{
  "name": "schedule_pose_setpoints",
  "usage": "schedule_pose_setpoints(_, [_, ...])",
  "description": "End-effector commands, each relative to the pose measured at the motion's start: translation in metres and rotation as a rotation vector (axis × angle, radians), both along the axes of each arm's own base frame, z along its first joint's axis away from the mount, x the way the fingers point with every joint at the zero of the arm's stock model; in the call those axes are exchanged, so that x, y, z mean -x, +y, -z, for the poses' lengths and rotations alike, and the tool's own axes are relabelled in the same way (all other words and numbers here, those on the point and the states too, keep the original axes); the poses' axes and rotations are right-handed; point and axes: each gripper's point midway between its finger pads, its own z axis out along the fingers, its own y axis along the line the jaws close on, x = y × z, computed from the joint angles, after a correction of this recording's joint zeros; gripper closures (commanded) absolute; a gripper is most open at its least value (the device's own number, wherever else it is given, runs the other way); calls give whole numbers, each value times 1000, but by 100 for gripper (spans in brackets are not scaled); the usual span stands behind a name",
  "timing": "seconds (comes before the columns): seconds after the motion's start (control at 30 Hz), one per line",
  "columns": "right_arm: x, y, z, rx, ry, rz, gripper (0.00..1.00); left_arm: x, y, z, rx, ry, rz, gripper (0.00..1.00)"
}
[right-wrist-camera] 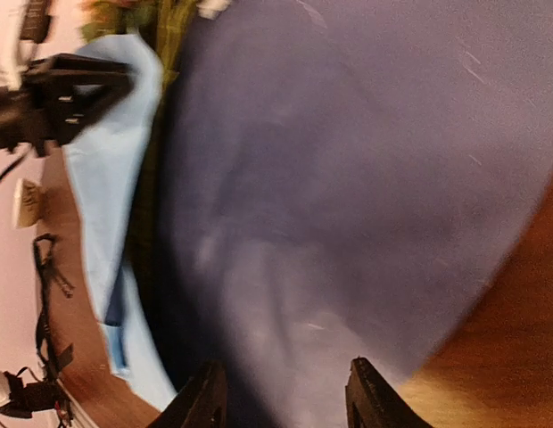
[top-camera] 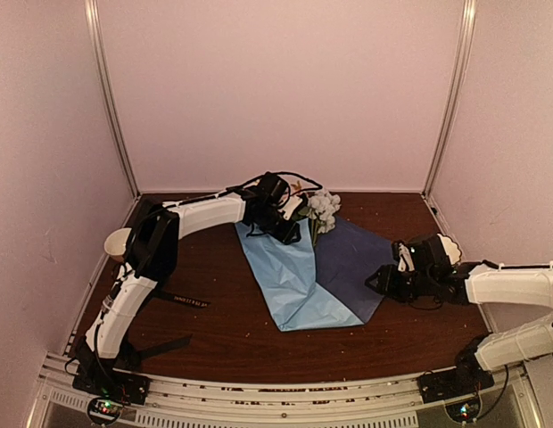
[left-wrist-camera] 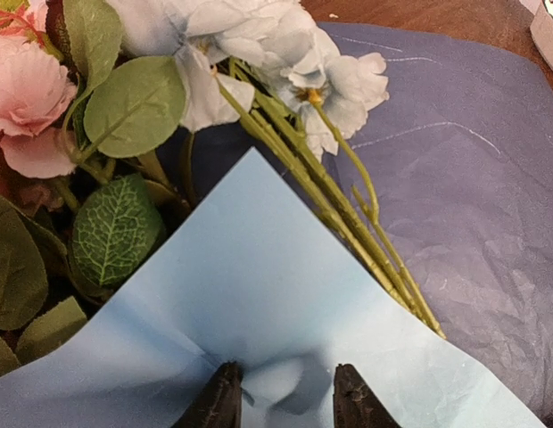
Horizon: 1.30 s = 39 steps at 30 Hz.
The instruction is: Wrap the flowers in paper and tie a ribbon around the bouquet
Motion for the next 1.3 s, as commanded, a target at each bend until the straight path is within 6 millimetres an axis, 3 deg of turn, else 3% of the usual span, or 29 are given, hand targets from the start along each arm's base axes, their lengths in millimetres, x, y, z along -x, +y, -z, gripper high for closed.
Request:
schedule_pose_setpoints(0.0, [19,-37,48,-20,141,155,52,3,-5,10,7,24,7,61])
schedule_pose_setpoints(0.27, [16,-19,68,-177,225,152,53,3,-5,10,8,24,10,61])
schedule_pose_setpoints(0.4, [7,-15,68,-200,219,153,60,3,-5,10,8,24,11,61])
schedule_pose_setpoints(0.6, [-7,-17,47,-210,135,173,72,3,-5,10,8,23,14,60])
schedule_pose_setpoints(0.8, [-21,-11,6,-252,-36,122,65,3,-6,9,11,20,19,60])
schedule_pose_setpoints(0.9, [-29,2,-14,-288,-97,40,62,3,-7,9,12,17,24,60])
schedule_pose_setpoints(1.07, [-37,20,-28,-376,-112,-20,61,3,-7,9,13,17,26,60])
schedule_pose_setpoints(1.27, [-42,15,-30,-379,-142,17,57,4,-7,9,12,18,26,60])
